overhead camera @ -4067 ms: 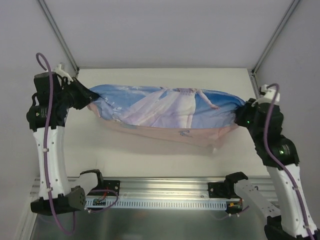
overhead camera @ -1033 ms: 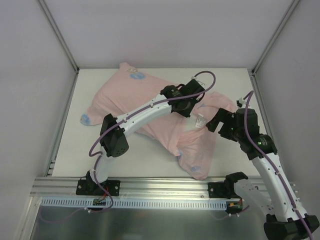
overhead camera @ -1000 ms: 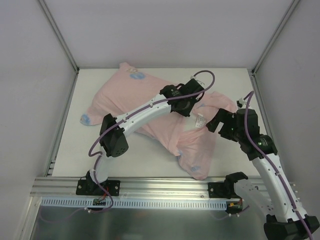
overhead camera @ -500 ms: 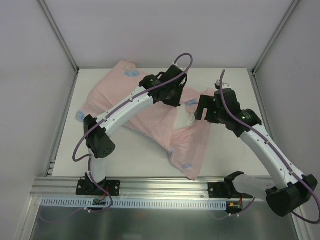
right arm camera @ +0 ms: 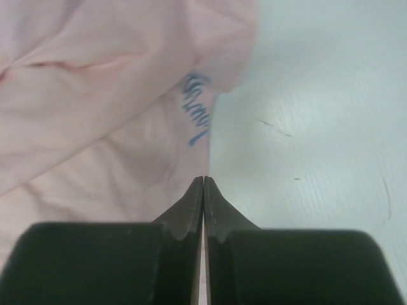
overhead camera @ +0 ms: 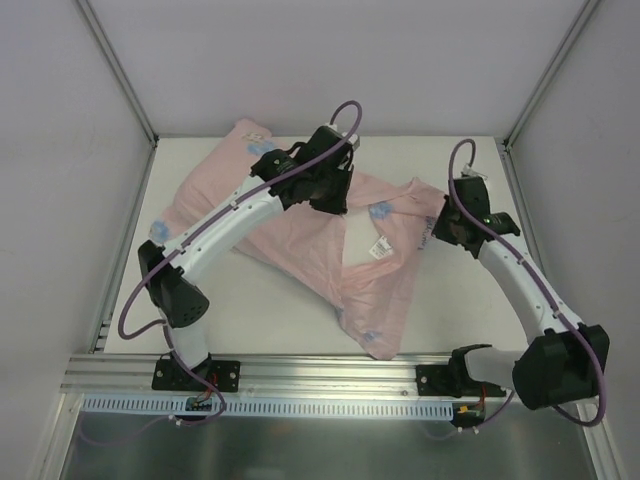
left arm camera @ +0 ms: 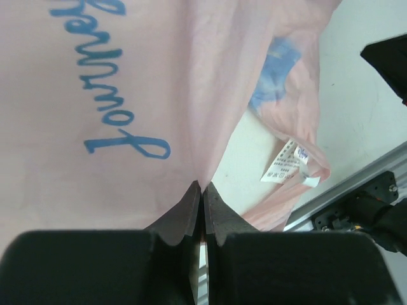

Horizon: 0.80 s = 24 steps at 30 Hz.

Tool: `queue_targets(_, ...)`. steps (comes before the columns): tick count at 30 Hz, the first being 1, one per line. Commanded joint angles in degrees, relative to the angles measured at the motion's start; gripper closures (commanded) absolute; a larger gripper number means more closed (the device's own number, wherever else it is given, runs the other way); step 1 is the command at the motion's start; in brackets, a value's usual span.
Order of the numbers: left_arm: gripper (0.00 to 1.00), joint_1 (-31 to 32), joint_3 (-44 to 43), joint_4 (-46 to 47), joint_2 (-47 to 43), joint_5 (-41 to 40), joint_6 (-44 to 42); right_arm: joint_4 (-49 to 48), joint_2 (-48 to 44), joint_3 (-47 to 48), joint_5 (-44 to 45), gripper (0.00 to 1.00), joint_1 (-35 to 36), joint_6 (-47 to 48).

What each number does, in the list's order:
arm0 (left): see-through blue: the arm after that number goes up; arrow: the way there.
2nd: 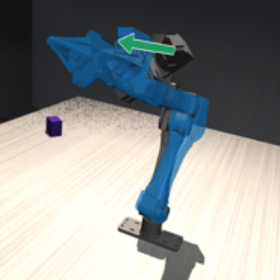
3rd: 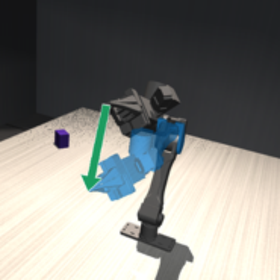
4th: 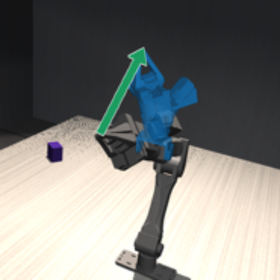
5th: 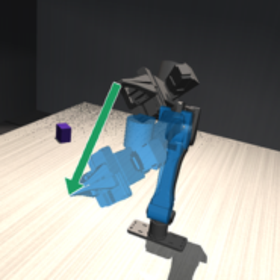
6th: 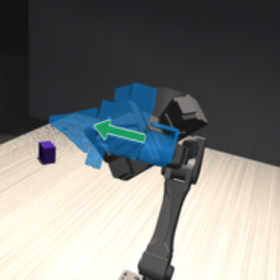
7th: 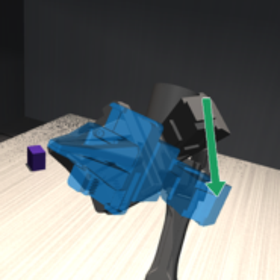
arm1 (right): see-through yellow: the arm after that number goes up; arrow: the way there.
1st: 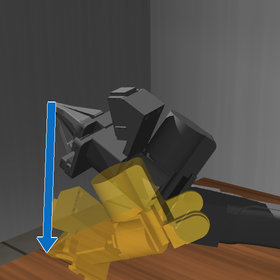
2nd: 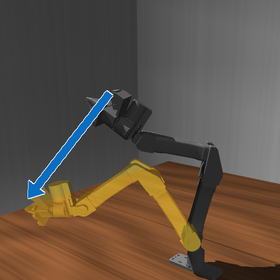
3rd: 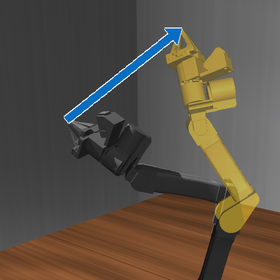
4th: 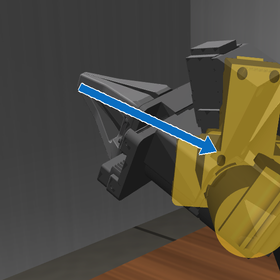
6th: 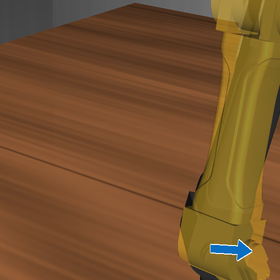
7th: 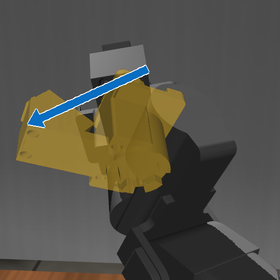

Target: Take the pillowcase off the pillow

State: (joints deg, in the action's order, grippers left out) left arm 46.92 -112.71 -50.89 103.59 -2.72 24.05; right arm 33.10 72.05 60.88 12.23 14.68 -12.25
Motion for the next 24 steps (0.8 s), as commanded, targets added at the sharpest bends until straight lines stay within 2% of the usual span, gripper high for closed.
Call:
queue_targets(1, 1.0, -4.36, 3.43, -0.17, -9.0, 2.62, 1.27, -1.19, -9.54, -6.28, 4.55, 0.99, -3.95, -4.35)
queue_targets(4, 1.0, -7.62, 8.88, 0.0, -13.74, 4.39, 1.08, -6.81, -20.76, -15.49, 4.04, 0.99, -4.31, -7.96)
queue_targets(7, 1.0, -8.95, 10.4, 0.79, -14.65, 5.09, 0.73, -9.98, -23.01, -17.03, -5.27, 0.99, -3.35, -7.97)
queue_targets(8, 1.0, -8.95, 10.23, 1.06, -14.21, 5.96, 0.91, -9.73, -22.23, -15.98, -6.59, 0.96, -2.12, -7.7)
queue_targets(9, 1.0, -8.95, 10.22, 1.32, -13.68, 8.67, 1.08, -8.33, -21.35, -14.58, -6.43, 0.88, 1.63, -7.44)
queue_targets(10, 1.0, -8.86, 9.96, 1.41, -12.37, 9.74, 1.61, -7.53, -19.6, -11.61, -5.21, 0.67, 4.11, -6.48)
queue_targets(11, 1.0, -8.77, 10.05, 1.76, -11.93, 10.36, 1.78, -6.74, -18.97, -10.18, -3.72, 0.55, 6.92, -6.03)
queue_targets(12, 1.0, -8.68, 10.22, 1.85, -11.57, 10.8, 2.05, -6.13, -18.36, -9.04, -1.53, 0.31, 12.08, -5.51)
queue_targets(15, 1.0, -8.68, 11.45, 2.64, -10.87, 10.63, 2.49, -6.03, -16.51, -5.52, 0.86, 0.08, 18.8, -5.06)
queue_targets(18, 1.0, -8.68, 11.98, 2.99, -10.43, 11.42, 2.58, -5.33, -12.3, -2.36, 3.5, 0.02, 23.28, -3.75)
queue_targets(24, 1.0, -8.77, 12.51, 3.08, -10.25, 10.9, 2.75, -4.54, -3.6, 4.41, 3.85, 0.01, 30.57, -3.3)
